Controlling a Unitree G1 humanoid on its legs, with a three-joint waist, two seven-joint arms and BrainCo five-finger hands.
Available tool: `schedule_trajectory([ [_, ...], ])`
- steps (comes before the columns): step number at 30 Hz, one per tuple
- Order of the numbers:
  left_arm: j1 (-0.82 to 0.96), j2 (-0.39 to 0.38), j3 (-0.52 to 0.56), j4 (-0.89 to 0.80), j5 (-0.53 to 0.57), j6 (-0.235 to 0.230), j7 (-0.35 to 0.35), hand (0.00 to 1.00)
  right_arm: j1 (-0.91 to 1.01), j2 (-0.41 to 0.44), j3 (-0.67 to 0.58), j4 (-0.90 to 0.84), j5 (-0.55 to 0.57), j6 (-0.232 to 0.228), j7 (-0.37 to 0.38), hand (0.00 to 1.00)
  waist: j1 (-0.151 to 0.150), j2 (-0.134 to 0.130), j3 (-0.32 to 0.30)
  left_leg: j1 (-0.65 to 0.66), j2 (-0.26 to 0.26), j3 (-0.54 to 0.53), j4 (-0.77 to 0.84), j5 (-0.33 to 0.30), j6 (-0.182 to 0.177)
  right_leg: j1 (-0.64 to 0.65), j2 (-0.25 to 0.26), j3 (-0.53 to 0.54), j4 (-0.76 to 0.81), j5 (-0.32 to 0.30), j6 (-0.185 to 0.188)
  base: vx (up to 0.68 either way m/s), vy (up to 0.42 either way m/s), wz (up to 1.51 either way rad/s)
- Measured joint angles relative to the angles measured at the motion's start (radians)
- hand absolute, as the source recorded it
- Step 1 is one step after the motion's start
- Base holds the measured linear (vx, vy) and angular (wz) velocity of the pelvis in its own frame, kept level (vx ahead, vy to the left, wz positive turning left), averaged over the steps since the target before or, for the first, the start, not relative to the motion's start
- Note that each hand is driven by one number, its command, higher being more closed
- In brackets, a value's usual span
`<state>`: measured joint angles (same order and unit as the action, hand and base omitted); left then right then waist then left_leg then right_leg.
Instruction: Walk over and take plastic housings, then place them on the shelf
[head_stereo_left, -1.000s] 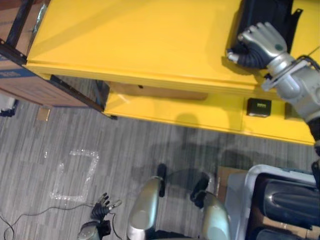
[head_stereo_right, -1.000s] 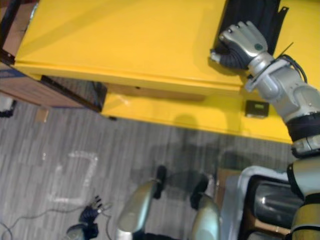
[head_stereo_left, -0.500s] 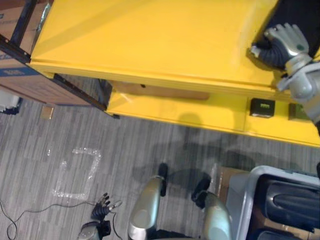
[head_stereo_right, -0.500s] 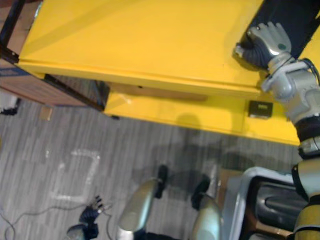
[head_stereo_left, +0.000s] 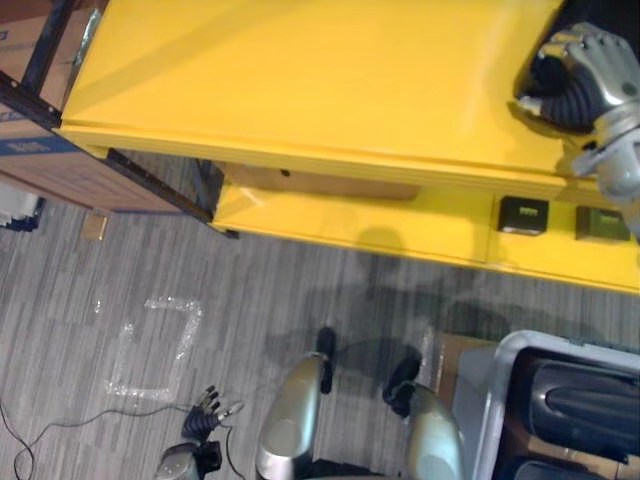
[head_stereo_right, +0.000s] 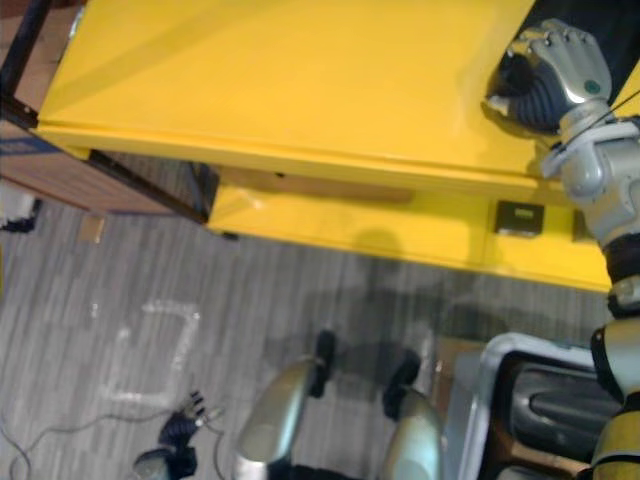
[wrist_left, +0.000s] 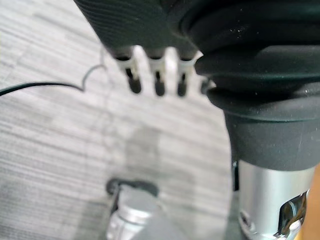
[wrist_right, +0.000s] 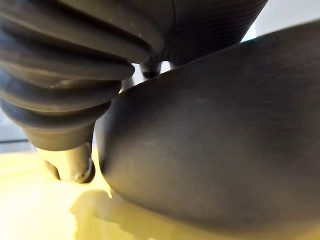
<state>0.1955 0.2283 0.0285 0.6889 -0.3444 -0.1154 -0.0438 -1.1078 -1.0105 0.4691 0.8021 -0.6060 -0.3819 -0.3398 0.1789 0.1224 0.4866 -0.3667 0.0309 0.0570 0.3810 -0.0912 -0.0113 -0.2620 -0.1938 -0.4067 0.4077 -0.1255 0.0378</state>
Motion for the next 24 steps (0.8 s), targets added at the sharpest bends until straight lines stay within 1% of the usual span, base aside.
schedule_trajectory([
  [1, 0.0, 0.0, 0.0, 0.0, 0.0, 0.0, 0.0, 0.0, 0.0, 0.0, 0.0, 0.0, -0.002, -0.002, -0.006, 0.0, 0.0, 0.0, 0.0, 0.0, 0.0, 0.0, 0.0, 0.0, 0.0, 0.0, 0.0, 0.0, 0.0, 0.0, 0.0, 0.0, 0.0, 0.0],
  [4, 0.0, 0.0, -0.001, 0.0, 0.0, -0.006, 0.0, 0.0, -0.004, 0.0, 0.0, -0.002, -0.001, -0.004, -0.055, 0.0, 0.0, 0.0, 0.0, 0.001, 0.001, 0.001, -0.002, 0.0, 0.0, 0.0, 0.001, 0.0, -0.002, 0.0, 0.0, 0.0, 0.0, 0.0],
  [6, 0.0, 0.0, -0.001, 0.0, 0.0, -0.011, 0.0, 0.0, -0.004, 0.0, -0.006, -0.006, -0.003, 0.001, -0.067, 0.0, 0.0, 0.0, 0.0, 0.003, 0.002, 0.003, -0.003, 0.0, -0.001, 0.001, 0.002, 0.001, -0.003, 0.0, 0.0, 0.0, 0.0, 0.0],
  [8, 0.0, 0.0, -0.001, 0.0, 0.0, -0.011, 0.0, 0.0, -0.004, 0.0, -0.011, -0.009, -0.016, 0.032, -0.077, 0.0, 0.0, 0.0, 0.0, 0.011, 0.003, 0.006, -0.006, 0.0, -0.001, 0.005, 0.003, 0.005, -0.005, 0.0, 0.0, 0.0, 0.001, -0.04],
  [10, 0.0, 0.0, -0.001, 0.0, 0.0, -0.012, 0.0, 0.0, -0.001, 0.0, -0.028, -0.009, -0.028, 0.048, -0.077, 0.0, -0.001, 0.0, 0.0, 0.016, 0.004, 0.007, -0.007, 0.0, -0.001, 0.011, 0.004, 0.006, -0.01, 0.001, 0.0, 0.0, 0.013, -0.03],
  [12, 0.0, 0.0, -0.001, 0.0, 0.0, -0.014, 0.0, 0.0, 0.001, 0.0, -0.04, -0.01, -0.027, 0.056, -0.08, 0.0, -0.003, 0.0, 0.0, 0.016, 0.007, 0.008, -0.008, 0.0, -0.001, 0.013, 0.005, 0.006, -0.017, 0.005, 0.0, 0.0, 0.0, 0.0],
  [14, -0.001, 0.0, -0.001, 0.0, 0.0, -0.014, 0.0, 0.0, 0.015, 0.0, -0.065, -0.016, -0.027, 0.073, -0.117, 0.0, -0.003, -0.001, 0.0, 0.016, 0.008, 0.008, -0.009, 0.0, -0.001, 0.014, 0.005, 0.007, -0.017, 0.005, 0.0, 0.0, 0.0, 0.0],
  [17, -0.001, 0.0, -0.001, 0.001, 0.0, -0.013, 0.0, 0.0, 0.035, 0.0, -0.097, -0.052, -0.027, 0.086, -0.122, 0.0, -0.004, -0.001, 0.0, 0.017, 0.008, 0.01, -0.009, 0.0, -0.001, 0.014, 0.005, 0.008, -0.018, 0.005, 0.0, 0.0, 0.0, 0.0],
  [19, -0.001, 0.0, -0.001, 0.0, -0.001, -0.013, 0.001, 0.0, 0.039, 0.0, -0.098, -0.062, -0.023, 0.085, -0.106, 0.0, -0.006, -0.001, 0.001, 0.018, 0.008, 0.01, -0.01, 0.0, -0.001, 0.013, 0.005, 0.009, -0.019, 0.006, 0.0, 0.0, 0.0, 0.0],
  [20, -0.001, 0.0, -0.001, 0.001, -0.001, -0.013, 0.001, 0.0, 0.05, 0.0, -0.1, -0.079, -0.005, 0.083, -0.076, 0.0, -0.007, -0.003, 0.001, 0.019, 0.008, 0.011, -0.011, 0.0, -0.001, 0.013, 0.006, 0.01, -0.019, 0.006, 0.0, 0.0, 0.0, 0.0],
  [21, -0.001, 0.0, -0.001, 0.0, -0.001, -0.013, 0.001, 0.0, 0.064, 0.0, -0.102, -0.097, 0.025, 0.078, -0.025, 0.0, -0.007, -0.006, 0.004, 0.021, 0.009, 0.011, -0.013, 0.0, -0.001, 0.013, 0.006, 0.012, -0.02, 0.007, 0.0, 0.0, 0.01, -0.04],
  [24, -0.001, 0.0, -0.001, 0.001, -0.001, -0.013, 0.001, 0.0, 0.087, 0.0, -0.102, -0.117, 0.044, 0.084, 0.051, 0.0, -0.006, -0.018, 0.01, 0.029, 0.009, 0.015, -0.023, 0.003, -0.004, 0.014, 0.006, 0.018, -0.02, 0.008, 0.0, 0.0, 0.005, -0.06],
])
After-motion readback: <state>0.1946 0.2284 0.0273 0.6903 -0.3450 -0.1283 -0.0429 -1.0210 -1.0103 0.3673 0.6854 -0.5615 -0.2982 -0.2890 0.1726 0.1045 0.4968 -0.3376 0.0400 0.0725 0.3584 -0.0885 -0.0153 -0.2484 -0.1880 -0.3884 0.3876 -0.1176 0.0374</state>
